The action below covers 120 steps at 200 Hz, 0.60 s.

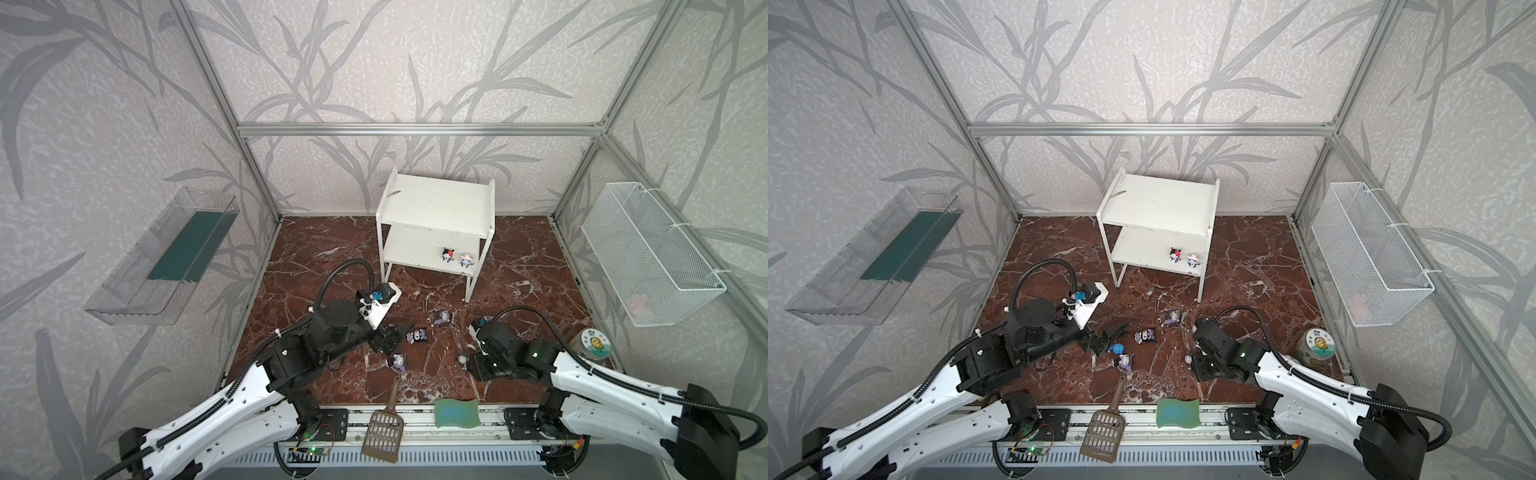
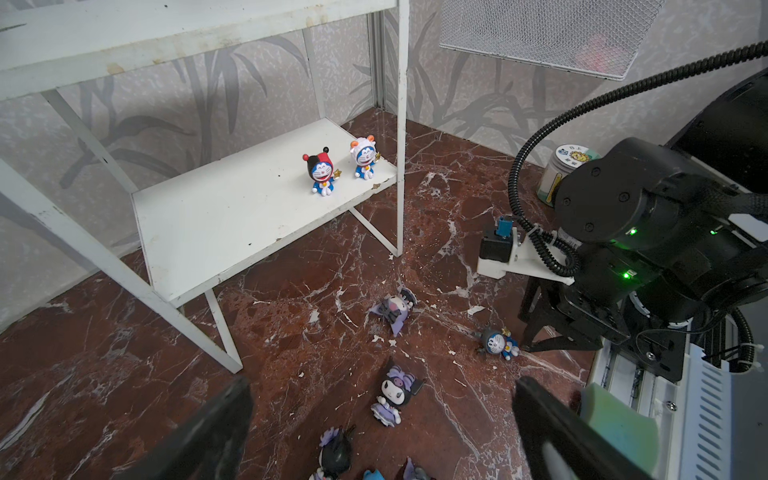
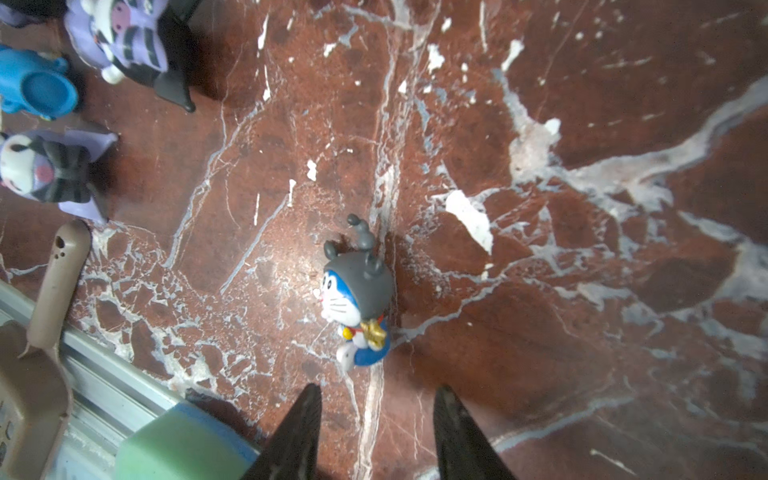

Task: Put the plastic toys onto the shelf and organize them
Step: 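Close the right gripper on the gray-hat Doraemon and lift it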

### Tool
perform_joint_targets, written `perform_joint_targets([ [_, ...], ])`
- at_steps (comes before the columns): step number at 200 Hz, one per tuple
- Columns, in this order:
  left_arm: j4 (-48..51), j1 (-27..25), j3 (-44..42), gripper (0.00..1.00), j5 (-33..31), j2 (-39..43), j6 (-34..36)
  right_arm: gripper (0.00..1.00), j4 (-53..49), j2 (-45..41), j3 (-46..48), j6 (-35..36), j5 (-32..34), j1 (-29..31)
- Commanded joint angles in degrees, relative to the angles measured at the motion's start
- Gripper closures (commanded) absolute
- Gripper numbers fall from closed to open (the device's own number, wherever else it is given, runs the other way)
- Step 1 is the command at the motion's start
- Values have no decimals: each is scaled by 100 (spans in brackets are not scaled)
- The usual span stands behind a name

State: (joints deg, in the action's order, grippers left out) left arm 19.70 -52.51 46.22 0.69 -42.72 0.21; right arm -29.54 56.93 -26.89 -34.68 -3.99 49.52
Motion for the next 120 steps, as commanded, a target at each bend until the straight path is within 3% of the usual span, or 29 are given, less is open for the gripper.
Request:
perform_joint_targets([
  [1, -63, -39, -44, 1, -7, 78, -65, 54, 466, 256, 35, 114, -216, 31],
  [66, -55, -40, -37, 1, -51, 97, -30, 62, 973, 1002, 16, 286, -350, 29],
  [120, -64, -40, -18, 1, -42, 31, -20, 75, 1030, 1050, 109, 386, -278, 69],
])
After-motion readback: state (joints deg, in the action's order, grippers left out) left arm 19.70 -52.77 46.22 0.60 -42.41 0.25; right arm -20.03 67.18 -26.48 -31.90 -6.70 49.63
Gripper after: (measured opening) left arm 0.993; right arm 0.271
